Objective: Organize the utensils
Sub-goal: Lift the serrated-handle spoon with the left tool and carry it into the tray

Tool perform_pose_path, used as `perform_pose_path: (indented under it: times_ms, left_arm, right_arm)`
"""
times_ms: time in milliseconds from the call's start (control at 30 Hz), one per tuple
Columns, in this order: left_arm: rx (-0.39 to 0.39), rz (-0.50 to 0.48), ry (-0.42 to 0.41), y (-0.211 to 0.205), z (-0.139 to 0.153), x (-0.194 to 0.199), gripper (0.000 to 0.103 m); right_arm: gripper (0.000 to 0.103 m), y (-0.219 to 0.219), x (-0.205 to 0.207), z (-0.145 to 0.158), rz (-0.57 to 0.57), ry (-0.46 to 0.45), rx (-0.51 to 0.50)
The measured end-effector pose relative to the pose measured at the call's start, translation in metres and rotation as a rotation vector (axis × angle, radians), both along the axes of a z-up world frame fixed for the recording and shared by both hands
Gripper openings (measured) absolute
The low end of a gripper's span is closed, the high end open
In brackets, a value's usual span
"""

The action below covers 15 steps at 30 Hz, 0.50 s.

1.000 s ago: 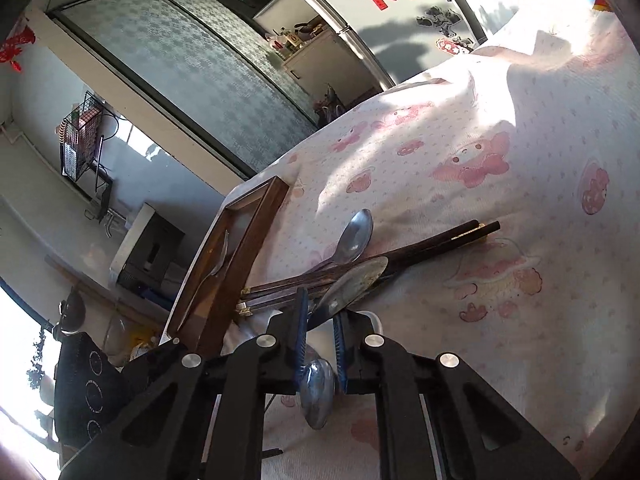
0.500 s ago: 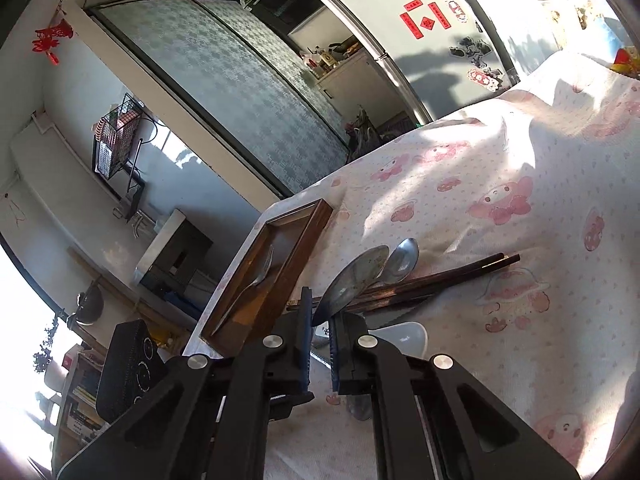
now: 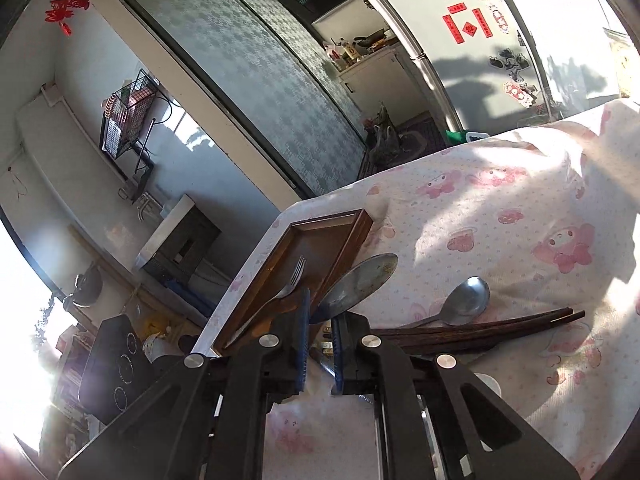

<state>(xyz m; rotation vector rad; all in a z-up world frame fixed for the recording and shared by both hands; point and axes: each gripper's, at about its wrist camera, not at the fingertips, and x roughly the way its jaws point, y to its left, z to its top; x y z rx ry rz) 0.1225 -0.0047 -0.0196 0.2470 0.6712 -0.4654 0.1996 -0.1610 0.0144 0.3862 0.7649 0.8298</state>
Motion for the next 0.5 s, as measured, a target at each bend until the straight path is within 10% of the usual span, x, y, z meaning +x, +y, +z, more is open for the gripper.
perform_pose_path:
  times_ms: [500]
  left_arm:
    - [-0.014, 0.262, 0.078, 0.114, -0.007, 0.030, 0.011]
  right_arm:
    - [0.010, 0.139, 0.078, -0.034, 0.122, 0.127, -0.053]
